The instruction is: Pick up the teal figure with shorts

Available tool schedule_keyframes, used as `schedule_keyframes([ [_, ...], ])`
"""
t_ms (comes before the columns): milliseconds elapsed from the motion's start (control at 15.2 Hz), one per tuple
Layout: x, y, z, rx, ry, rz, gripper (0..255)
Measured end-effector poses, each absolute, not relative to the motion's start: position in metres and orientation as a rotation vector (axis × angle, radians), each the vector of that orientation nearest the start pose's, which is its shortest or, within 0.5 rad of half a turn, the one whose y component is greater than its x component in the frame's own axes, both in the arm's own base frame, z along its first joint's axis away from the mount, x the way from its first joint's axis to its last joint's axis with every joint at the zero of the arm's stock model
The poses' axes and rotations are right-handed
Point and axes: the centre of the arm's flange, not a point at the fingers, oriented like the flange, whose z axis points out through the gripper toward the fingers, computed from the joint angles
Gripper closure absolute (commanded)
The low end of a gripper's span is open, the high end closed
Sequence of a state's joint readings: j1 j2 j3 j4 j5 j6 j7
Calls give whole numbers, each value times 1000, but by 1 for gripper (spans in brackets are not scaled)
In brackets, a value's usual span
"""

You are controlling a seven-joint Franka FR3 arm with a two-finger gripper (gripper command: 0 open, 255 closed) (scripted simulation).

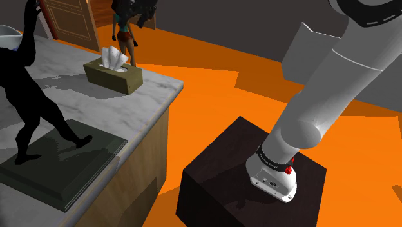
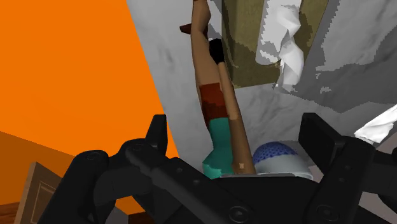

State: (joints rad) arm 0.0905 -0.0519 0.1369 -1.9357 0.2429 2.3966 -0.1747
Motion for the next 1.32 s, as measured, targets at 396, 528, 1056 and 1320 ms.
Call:
schedule_keyframes([
  [396, 570, 135, 562, -2812, -379, -736, 255],
  [528, 570, 135, 562, -2812, -379, -736, 255],
  [1056, 572, 137, 586, -2812, -379, -735, 255],
  [1320, 571, 136, 609, -2812, -379, -735, 255],
])
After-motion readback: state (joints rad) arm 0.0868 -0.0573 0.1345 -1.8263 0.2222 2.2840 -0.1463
